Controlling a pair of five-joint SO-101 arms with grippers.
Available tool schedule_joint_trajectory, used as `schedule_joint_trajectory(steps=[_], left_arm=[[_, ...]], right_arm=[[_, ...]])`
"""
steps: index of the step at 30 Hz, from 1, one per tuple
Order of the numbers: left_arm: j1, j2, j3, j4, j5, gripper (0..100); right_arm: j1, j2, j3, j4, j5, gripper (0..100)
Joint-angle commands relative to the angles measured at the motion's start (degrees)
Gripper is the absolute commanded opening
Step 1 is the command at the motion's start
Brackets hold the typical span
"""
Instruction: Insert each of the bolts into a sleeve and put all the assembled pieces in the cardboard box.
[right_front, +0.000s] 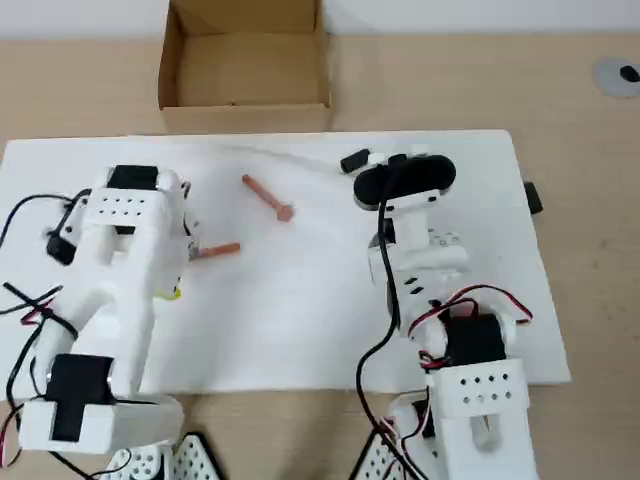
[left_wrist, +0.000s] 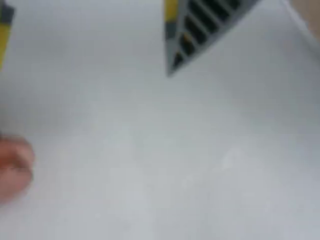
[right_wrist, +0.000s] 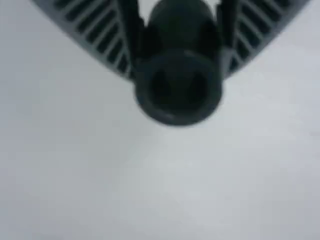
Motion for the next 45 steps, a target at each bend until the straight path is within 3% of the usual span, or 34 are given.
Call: schedule_joint_trajectory(steps=[1, 15, 28, 34, 41, 45], left_arm=[[-2.20, -0.40, 1.85, -6.86, 2.02, 23], [-1.85, -0.40, 7.65, -21.63, 2.37, 23], [-1.58, -0.22, 11.43, -24.09, 2.29, 22], [-2.11, 3.38, 13.71, -31.74, 2.29, 0], [-1.67, 5.41, 12.04, -32.18, 1.85, 1], [-1.85, 4.18, 4.31, -26.90, -4.13, 1]], right_arm=[[0.57, -1.19, -3.21, -0.44, 0.09, 1.0], [0.57, -1.27, -3.12, -0.26, -0.09, 1.0], [0.66, -1.27, -3.12, -0.18, -0.09, 1.0], [0.75, -1.36, -3.30, 0.00, -0.09, 1.0], [0.84, -1.36, -3.12, 0.09, -0.09, 1.0], [0.84, -1.36, -3.12, 0.09, -0.09, 1.0]])
